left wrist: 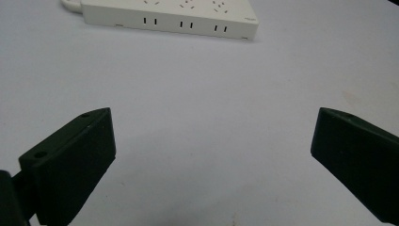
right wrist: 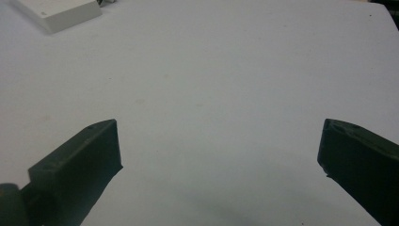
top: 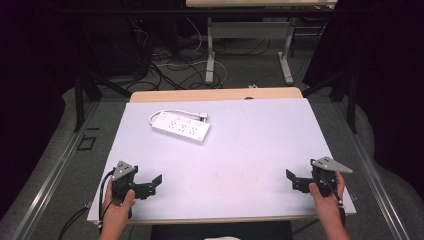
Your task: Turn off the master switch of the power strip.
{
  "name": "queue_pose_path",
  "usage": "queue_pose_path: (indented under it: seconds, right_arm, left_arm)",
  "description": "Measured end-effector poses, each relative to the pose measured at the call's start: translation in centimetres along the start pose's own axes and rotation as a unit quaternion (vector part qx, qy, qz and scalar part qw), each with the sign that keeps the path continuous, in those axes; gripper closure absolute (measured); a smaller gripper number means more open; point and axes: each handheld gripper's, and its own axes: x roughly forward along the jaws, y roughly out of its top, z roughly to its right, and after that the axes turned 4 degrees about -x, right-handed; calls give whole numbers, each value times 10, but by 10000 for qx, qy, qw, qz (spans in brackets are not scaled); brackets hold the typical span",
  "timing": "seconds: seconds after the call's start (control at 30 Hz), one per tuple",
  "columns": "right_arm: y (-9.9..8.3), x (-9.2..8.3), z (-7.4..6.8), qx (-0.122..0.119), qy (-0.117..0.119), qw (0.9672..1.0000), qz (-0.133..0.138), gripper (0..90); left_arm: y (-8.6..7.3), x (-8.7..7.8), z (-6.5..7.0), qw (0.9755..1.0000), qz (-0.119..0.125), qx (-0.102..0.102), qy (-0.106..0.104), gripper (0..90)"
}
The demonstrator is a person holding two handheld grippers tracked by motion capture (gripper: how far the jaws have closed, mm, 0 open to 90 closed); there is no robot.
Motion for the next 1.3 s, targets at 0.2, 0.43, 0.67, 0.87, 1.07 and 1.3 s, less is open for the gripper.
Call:
queue_pose_path:
  seconds: [0.2,0.43,0.67,0.87,1.07,1.3]
  right_arm:
    - [-2,6,-1,-26,55,10000,-8,0]
    - [-2,7,0,-46,84,9999,-69,0]
    - [-5,5,3,-2,49,10000,-22,0]
    - [-6,2,4,74,-13,10000,5,0]
    - [-6,1,4,102,-83,9999,-36,0]
    - [-8,0,5,74,-81,9999,2,0]
  left_arm:
    - [0,1,3,10000,3,69,-43,5]
    - [-1,-1,8,9999,70,123,31,5]
    - [4,-1,12,9997,197,113,54,5]
    - [13,-2,17,9998,175,95,7,6]
    - [21,2,19,9998,143,111,-73,27]
    - [31,5,22,9997,147,70,-189,43]
